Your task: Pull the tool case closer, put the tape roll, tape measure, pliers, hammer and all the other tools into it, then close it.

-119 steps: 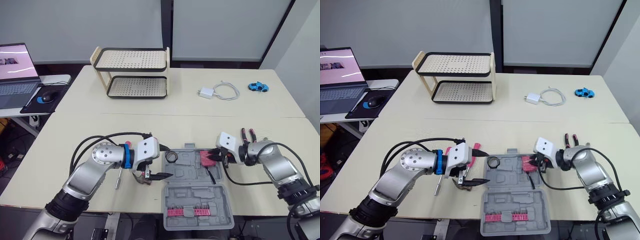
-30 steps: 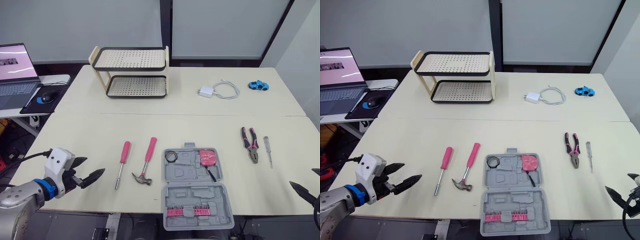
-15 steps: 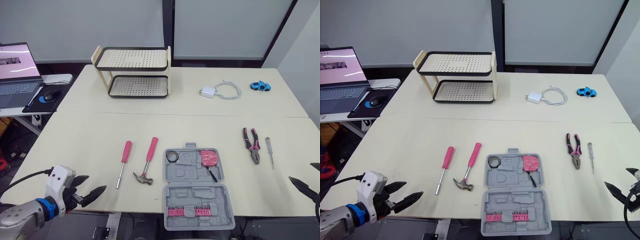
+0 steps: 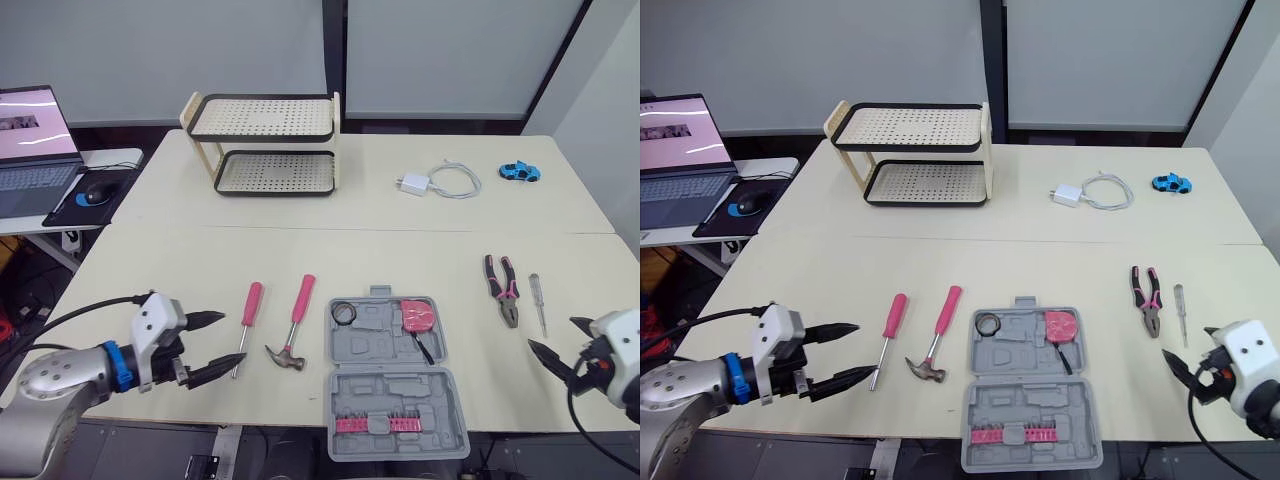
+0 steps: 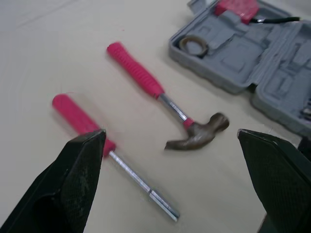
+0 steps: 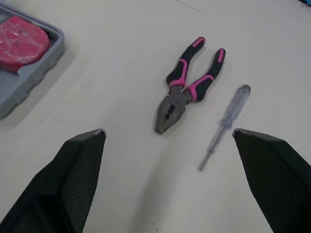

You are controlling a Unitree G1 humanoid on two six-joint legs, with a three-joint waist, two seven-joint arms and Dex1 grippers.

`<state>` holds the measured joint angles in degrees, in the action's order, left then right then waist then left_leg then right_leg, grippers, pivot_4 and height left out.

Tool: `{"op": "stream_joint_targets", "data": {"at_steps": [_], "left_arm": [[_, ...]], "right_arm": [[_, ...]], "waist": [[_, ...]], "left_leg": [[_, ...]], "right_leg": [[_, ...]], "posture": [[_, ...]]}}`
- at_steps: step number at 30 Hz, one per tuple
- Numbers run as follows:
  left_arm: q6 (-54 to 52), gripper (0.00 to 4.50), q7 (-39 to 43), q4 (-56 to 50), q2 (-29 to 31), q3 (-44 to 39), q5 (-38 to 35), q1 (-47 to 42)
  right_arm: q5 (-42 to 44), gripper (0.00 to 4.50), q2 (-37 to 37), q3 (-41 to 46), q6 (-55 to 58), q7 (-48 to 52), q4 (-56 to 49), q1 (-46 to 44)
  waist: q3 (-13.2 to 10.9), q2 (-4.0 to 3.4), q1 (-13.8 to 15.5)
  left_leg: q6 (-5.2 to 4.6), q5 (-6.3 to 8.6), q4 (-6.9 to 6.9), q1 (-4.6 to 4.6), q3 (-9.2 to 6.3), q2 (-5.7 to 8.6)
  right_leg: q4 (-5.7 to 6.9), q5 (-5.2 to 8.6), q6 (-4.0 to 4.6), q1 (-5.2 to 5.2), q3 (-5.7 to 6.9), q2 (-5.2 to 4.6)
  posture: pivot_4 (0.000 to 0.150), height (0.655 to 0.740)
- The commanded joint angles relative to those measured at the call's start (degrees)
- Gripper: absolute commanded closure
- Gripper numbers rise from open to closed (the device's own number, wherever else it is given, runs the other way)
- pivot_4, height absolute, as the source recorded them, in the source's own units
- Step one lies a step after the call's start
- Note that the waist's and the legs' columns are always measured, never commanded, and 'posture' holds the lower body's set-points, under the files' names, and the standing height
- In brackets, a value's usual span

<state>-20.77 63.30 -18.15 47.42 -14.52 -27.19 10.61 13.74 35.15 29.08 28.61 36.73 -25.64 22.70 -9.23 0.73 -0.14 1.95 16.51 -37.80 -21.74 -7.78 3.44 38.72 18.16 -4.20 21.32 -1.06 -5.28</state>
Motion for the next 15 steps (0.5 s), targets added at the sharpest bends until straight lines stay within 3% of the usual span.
{"op": "stream_joint_targets", "data": {"at_steps": [1, 7, 15], "left_arm": [[1.3, 0.0, 3.4, -3.2, 0.0, 4.5, -2.0, -5.0], [-0.2, 0.0, 9.3, -3.1, 1.2, 11.4, -3.1, -13.2], [1.1, 0.0, 10.7, -3.3, -3.3, 14.5, -4.9, -20.1]], "right_arm": [[-2.1, 0.02, -2.9, -4.2, 2.9, -6.6, -2.5, -3.6], [-4.1, 0.02, -7.5, -10.1, 7.0, -14.0, 1.5, -12.4], [-5.6, 0.02, -9.4, -12.5, 5.5, -18.3, 12.2, -19.6]], "waist": [[0.0, 0.0, -0.1], [0.0, -0.1, -0.7], [0.0, -0.11, -1.2]], "left_leg": [[0.0, 0.0, -0.01, -0.01, -0.01, -0.01], [0.0, -0.01, 0.0, 0.03, 0.02, -0.01], [0.0, -0.01, -0.03, 0.03, 0.0, 0.0]], "right_leg": [[0.02, -0.01, 0.01, 0.03, 0.01, 0.02], [0.15, -0.01, 0.02, 0.07, -0.04, 0.06], [0.17, -0.01, 0.02, 0.06, -0.01, 0.07]], "posture": [[0.15, 0.74], [0.15, 0.74], [0.15, 0.74]]}}
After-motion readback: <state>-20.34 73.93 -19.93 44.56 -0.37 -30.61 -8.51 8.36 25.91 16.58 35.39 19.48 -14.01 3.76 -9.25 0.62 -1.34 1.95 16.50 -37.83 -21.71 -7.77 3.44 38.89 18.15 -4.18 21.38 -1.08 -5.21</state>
